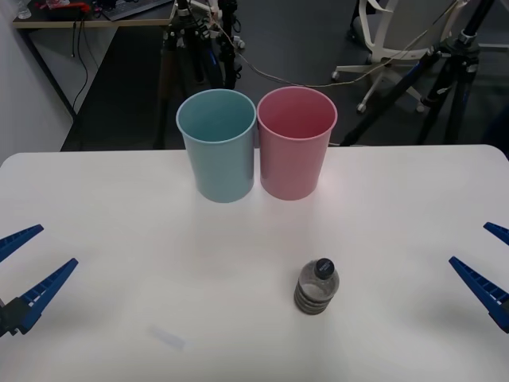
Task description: Grasp the object on the table and drop it into the matching bin: aluminum can to the light blue bin, PET bottle to the pink bin.
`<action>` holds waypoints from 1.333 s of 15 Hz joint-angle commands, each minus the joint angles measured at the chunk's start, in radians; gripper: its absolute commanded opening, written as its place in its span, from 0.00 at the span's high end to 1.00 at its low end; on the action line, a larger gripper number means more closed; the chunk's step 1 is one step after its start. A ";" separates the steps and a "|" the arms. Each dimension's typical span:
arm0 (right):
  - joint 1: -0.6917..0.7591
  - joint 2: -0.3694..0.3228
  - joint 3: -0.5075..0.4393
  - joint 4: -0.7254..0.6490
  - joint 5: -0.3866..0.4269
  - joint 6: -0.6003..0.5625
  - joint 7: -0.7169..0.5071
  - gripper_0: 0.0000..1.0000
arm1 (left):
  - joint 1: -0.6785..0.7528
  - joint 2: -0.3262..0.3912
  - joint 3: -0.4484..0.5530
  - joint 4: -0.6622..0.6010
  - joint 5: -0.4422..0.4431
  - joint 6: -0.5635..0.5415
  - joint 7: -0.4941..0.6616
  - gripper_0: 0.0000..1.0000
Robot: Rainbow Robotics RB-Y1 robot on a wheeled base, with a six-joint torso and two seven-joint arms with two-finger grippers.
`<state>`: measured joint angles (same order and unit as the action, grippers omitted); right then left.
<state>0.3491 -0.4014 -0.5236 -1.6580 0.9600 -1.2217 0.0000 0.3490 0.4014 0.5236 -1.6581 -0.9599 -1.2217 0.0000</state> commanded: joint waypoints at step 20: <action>0.131 -0.132 0.201 0.049 -0.095 -0.061 0.431 0.00 | 0.000 0.000 0.000 0.000 0.000 0.000 0.000 0.00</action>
<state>0.4799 -0.5233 -0.3430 -1.6105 0.8652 -1.2820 0.4291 0.3491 0.4014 0.5236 -1.6581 -0.9601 -1.2217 0.0000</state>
